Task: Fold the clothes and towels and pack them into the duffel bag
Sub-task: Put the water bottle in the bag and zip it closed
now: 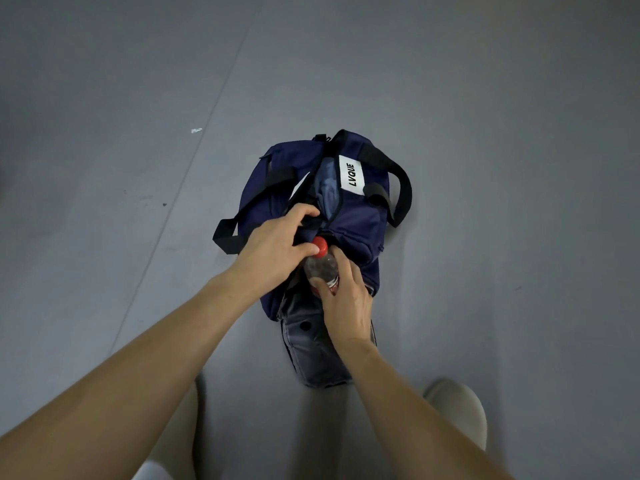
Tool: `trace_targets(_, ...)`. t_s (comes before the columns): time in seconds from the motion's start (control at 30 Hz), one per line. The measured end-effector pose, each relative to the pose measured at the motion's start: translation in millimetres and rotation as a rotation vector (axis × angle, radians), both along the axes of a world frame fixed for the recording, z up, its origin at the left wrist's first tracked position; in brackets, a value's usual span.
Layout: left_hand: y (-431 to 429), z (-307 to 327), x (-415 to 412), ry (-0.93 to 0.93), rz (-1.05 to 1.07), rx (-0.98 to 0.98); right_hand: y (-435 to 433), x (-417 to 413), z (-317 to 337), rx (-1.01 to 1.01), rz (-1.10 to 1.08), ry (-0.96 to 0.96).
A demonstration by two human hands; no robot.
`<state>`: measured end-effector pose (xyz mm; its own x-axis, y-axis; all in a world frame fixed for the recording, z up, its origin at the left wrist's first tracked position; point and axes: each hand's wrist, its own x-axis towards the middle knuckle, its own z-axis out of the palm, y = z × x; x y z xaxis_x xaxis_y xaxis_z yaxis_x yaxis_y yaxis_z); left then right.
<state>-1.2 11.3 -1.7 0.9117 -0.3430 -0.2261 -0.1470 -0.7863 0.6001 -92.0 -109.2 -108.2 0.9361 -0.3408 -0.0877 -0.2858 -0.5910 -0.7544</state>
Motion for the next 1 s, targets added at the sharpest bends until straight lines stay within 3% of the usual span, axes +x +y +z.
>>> trace_targets(0.13,-3,8,6,0.136,0.054,-0.138,7,-12,-2,0.012,0.005,-0.005)
trace_targets(0.3,-9,46,17,0.277,-0.035,-0.301,6,12,3,-0.107,-0.030,-0.011)
trace_targets(0.43,-1,50,21,0.374,-0.070,-0.263,1,28,4,-0.082,-0.031,0.074)
trace_targets(0.63,-5,49,22,0.385,-0.043,-0.442,9,11,-6,-0.125,0.033,-0.087)
trace_targets(0.73,-2,48,24,0.400,-0.017,-0.504,15,10,-7,-0.172,0.059,-0.067)
trace_targets(0.87,-1,45,23,0.347,-0.022,-0.456,10,28,-2,-0.157,0.055,0.026)
trace_targets(1.0,-1,21,15,0.098,-0.014,-0.179,-1,42,3,-0.092,0.075,0.114)
